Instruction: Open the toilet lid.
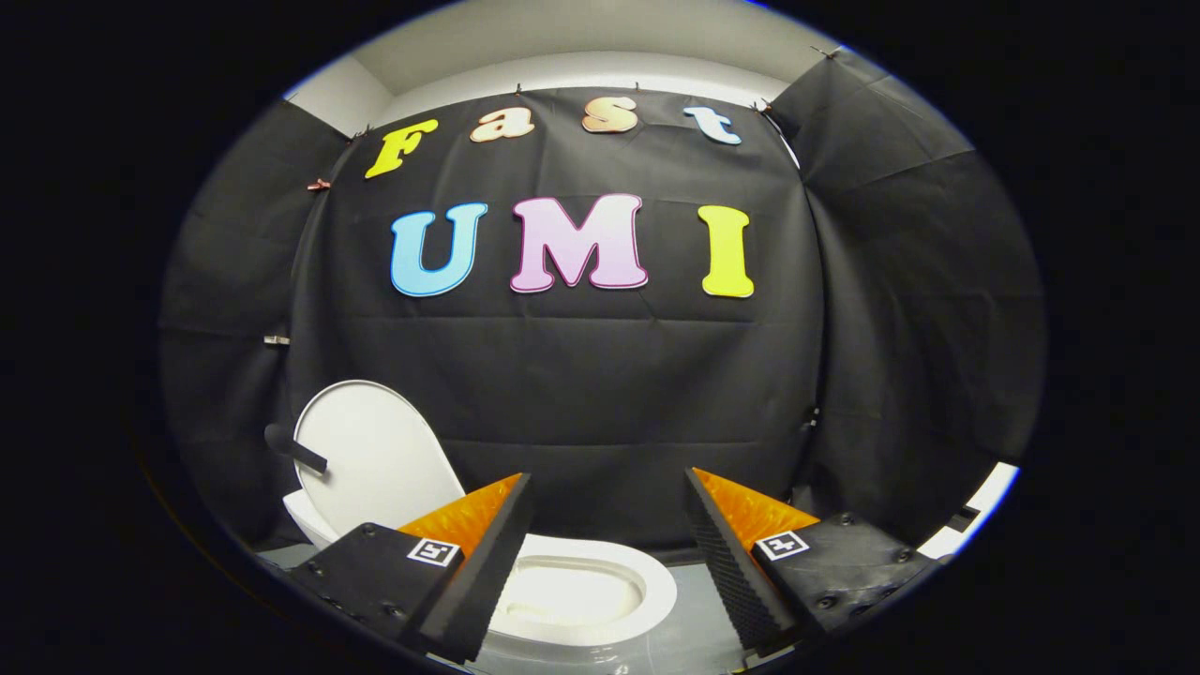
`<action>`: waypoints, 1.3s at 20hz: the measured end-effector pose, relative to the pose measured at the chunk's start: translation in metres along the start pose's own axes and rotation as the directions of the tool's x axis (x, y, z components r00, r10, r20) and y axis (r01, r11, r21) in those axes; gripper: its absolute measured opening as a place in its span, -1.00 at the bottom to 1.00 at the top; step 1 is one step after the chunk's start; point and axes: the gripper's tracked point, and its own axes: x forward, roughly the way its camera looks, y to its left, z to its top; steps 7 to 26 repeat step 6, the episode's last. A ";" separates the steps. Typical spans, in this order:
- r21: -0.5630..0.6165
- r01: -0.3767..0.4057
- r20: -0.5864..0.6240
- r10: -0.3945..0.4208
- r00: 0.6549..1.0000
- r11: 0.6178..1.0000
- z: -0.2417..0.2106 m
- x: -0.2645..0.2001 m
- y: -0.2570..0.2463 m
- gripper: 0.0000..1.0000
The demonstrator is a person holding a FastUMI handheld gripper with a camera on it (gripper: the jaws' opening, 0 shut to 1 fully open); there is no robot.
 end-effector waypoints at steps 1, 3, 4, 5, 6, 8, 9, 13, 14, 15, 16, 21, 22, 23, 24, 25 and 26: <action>-0.003 -0.004 -0.005 0.004 1.000 1.000 -0.002 0.000 0.001 0.97; -0.009 -0.005 -0.005 0.005 1.000 1.000 -0.003 -0.001 0.004 0.97; -0.011 -0.004 -0.005 0.004 1.000 1.000 -0.002 -0.001 0.004 0.97; -0.008 -0.009 -0.007 0.009 1.000 1.000 -0.003 -0.001 0.007 0.97; -0.009 -0.011 -0.008 0.011 1.000 1.000 -0.005 -0.001 0.008 0.97; -0.009 -0.011 -0.008 0.011 1.000 1.000 -0.005 -0.001 0.008 0.97; -0.009 -0.011 -0.008 0.011 1.000 1.000 -0.005 -0.001 0.008 0.97; -0.009 -0.011 -0.008 0.011 1.000 1.000 -0.005 -0.001 0.008 0.97; -0.009 -0.011 -0.008 0.011 1.000 1.000 -0.005 -0.001 0.008 0.97; -0.009 -0.011 -0.008 0.011 1.000 1.000 -0.005 -0.001 0.008 0.97; -0.009 -0.011 -0.008 0.011 1.000 1.000 -0.005 -0.001 0.008 0.97; -0.009 -0.011 -0.008 0.011 1.000 1.000 -0.005 -0.001 0.008 0.97; -0.009 -0.011 -0.008 0.011 1.000 1.000 -0.005 -0.001 0.008 0.97; -0.009 -0.011 -0.008 0.011 1.000 1.000 -0.005 -0.001 0.008 0.97; -0.009 -0.011 -0.008 0.011 1.000 1.000 -0.005 -0.001 0.008 0.97; -0.009 -0.011 -0.008 0.011 1.000 1.000 -0.005 -0.001 0.008 0.97; -0.009 -0.011 -0.008 0.011 1.000 1.000 -0.005 -0.001 0.008 0.97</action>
